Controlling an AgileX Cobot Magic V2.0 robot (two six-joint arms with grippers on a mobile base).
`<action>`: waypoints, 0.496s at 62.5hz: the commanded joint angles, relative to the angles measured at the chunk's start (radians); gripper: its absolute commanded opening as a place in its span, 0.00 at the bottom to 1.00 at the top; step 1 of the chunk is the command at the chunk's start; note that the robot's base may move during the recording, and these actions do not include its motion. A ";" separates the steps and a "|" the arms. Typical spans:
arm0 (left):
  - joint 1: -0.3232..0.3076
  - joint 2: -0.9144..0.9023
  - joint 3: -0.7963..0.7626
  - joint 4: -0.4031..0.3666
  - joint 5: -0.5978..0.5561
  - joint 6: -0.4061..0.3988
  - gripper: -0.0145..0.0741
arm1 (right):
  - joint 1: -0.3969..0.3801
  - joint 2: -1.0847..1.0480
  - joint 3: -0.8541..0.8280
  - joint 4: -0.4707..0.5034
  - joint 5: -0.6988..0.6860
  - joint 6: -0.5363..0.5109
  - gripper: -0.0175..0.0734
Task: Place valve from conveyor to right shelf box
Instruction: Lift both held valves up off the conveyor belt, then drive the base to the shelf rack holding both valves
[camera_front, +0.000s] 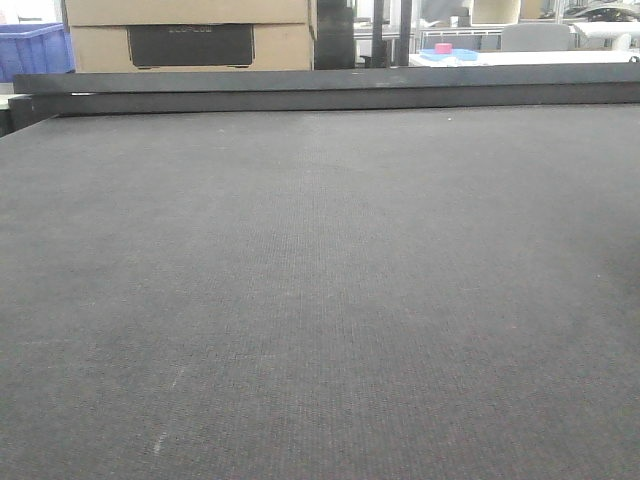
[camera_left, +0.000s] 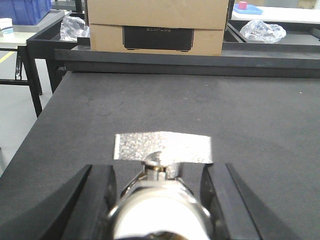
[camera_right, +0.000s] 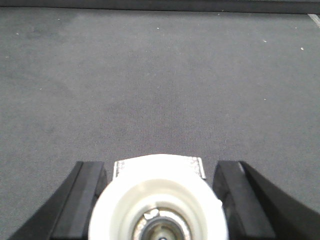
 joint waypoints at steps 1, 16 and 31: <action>-0.001 -0.008 -0.005 -0.008 -0.057 -0.003 0.04 | -0.004 -0.009 -0.007 -0.005 -0.075 0.000 0.01; -0.001 -0.008 -0.005 -0.008 -0.057 -0.003 0.04 | -0.004 -0.009 -0.007 -0.005 -0.075 0.000 0.01; -0.001 -0.008 -0.005 -0.008 -0.057 -0.003 0.04 | -0.004 -0.009 -0.007 -0.005 -0.075 0.000 0.01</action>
